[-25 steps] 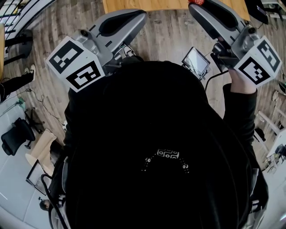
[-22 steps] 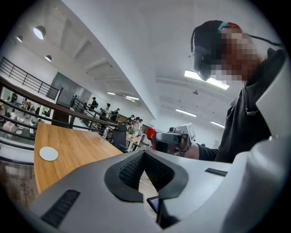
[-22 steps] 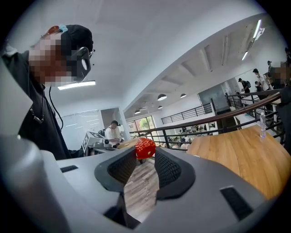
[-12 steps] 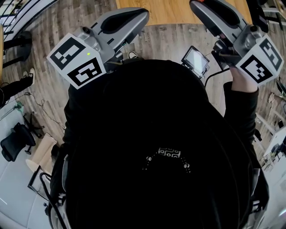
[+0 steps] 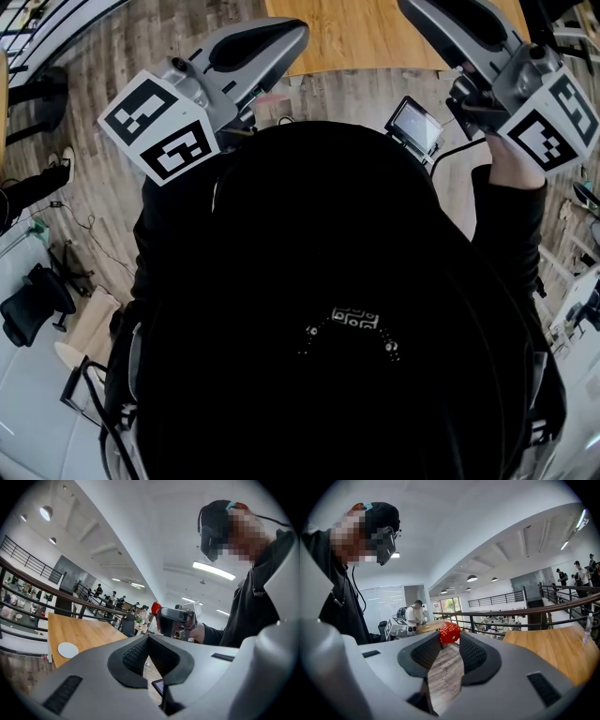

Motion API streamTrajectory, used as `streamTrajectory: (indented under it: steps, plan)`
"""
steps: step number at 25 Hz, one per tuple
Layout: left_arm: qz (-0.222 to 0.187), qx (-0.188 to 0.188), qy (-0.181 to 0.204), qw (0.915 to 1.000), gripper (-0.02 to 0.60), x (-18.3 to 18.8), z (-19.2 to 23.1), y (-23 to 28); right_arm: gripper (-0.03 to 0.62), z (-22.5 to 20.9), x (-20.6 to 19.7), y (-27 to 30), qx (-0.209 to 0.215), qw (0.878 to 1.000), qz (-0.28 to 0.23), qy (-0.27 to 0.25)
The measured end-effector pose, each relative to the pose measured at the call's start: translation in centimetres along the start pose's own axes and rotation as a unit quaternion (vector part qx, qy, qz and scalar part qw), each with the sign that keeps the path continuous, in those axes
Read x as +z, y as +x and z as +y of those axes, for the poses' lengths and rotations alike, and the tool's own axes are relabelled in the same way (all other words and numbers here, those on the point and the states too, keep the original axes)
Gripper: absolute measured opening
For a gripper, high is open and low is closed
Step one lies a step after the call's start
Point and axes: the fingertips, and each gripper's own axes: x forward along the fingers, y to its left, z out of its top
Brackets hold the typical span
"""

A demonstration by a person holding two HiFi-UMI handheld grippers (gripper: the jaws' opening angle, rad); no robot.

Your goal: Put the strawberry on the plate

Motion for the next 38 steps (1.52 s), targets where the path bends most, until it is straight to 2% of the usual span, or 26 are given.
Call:
streamTrajectory:
  steps: [11,17,26,38]
  plan:
    - [-0.001,-0.013,-0.009,0.9999,0.0,0.1,0.9,-1.4,0.135,1.3,1.9,2.6,0.004,1.0,0.007,-0.016]
    - [-0.008,-0.007,-0.027,0.9996,0.0,-0.7,4.1,-2.8,0.135,0.6,0.3,6.4,0.013,1.0,0.017,0.003]
    - [-0.017,0.023,-0.031,0.9991,0.0,-0.7,4.2,-3.9,0.135,1.1,1.1,7.9,0.046,0.999,0.019,-0.005]
    - [-0.029,0.081,-0.031,0.9958,0.0,0.8,7.2,-2.8,0.135,-2.2,2.5,10.6,0.107,0.994,0.015,-0.015]
